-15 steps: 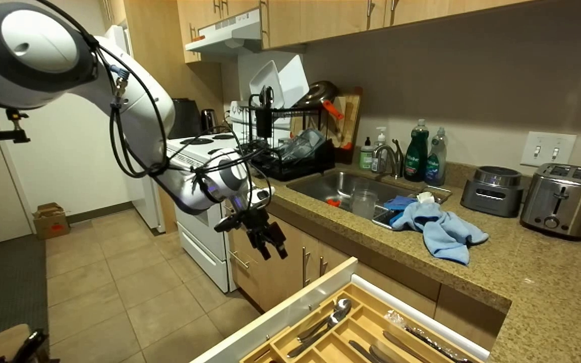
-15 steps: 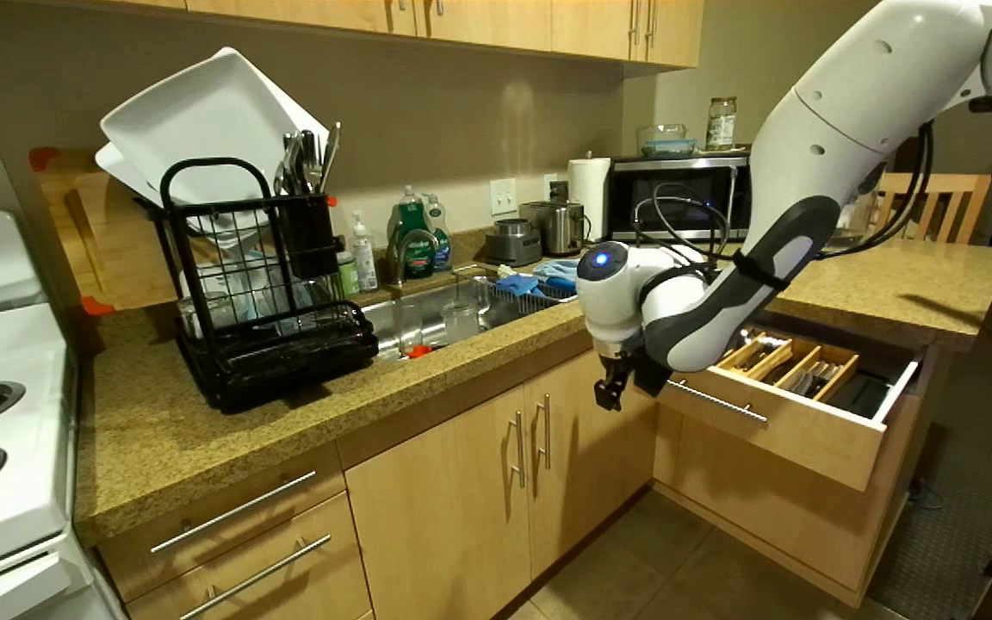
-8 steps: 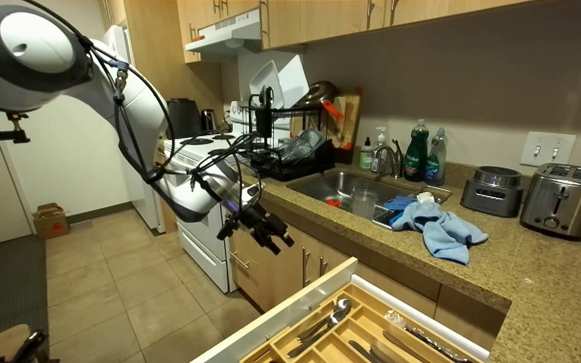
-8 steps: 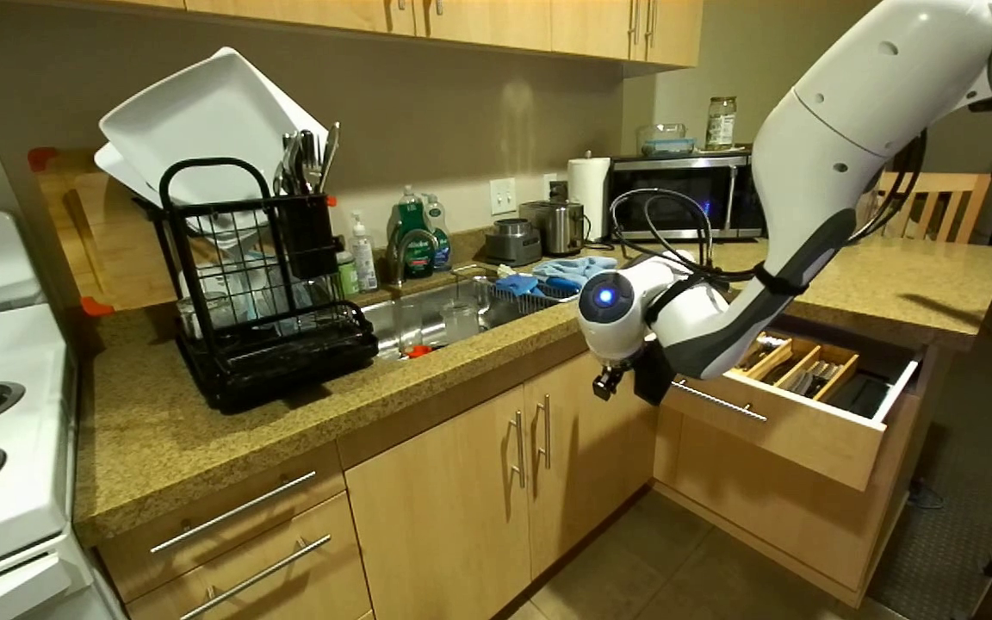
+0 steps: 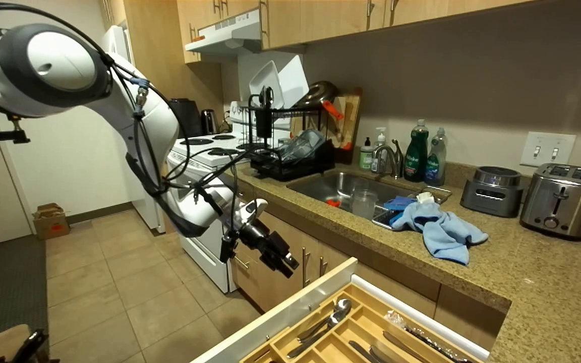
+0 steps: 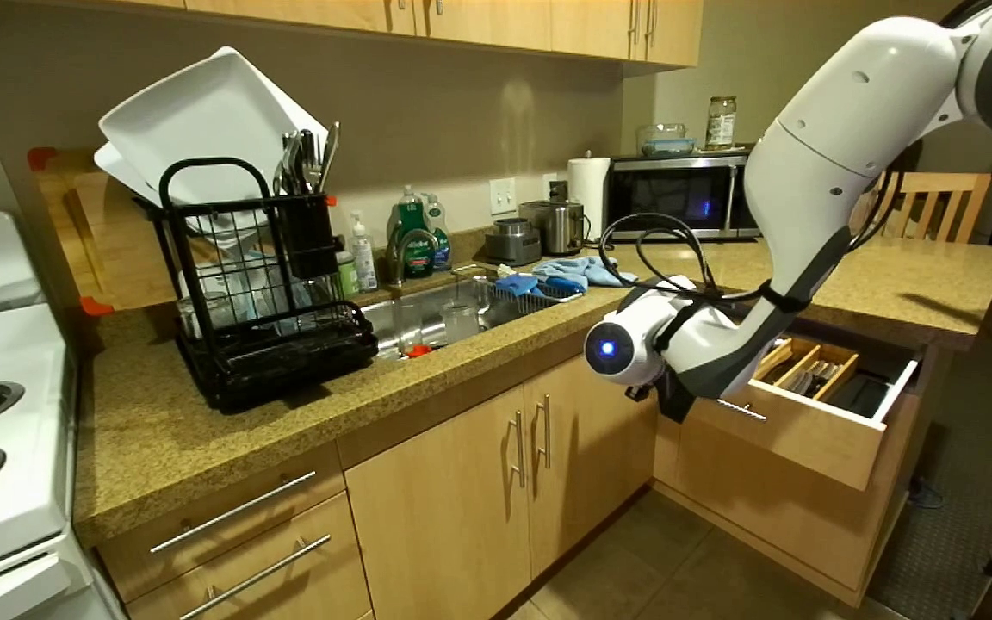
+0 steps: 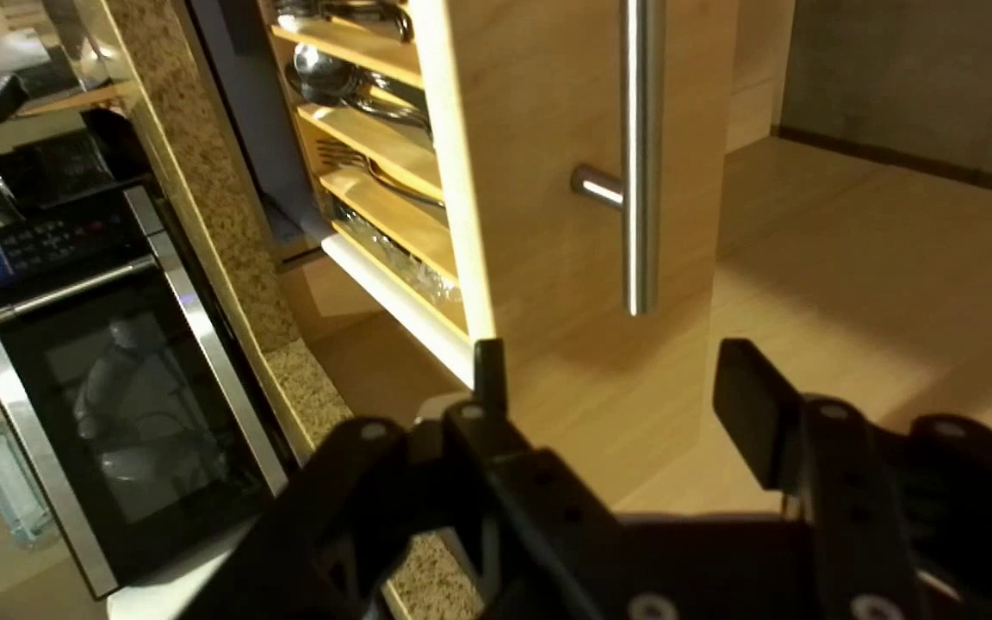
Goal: Push closed the open top drawer
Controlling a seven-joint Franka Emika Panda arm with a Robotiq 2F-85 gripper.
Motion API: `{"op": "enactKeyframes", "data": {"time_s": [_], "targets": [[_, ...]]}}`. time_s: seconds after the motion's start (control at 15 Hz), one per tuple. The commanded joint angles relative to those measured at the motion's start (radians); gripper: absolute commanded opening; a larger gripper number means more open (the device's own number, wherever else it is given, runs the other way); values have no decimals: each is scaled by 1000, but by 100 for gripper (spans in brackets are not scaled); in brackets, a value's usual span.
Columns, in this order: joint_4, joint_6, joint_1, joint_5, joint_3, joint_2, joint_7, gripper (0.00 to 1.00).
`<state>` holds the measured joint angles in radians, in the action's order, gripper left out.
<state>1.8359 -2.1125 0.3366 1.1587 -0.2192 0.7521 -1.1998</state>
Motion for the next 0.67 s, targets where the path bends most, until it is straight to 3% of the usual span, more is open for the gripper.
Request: {"op": "enactKeyframes", "data": {"time_s": [0.0, 0.33, 0.6], "targets": [[0, 83, -65, 24, 81, 10, -34, 34], [-23, 164, -104, 15, 123, 36, -38, 2], [-41, 201, -137, 2, 135, 58, -34, 0]]}}
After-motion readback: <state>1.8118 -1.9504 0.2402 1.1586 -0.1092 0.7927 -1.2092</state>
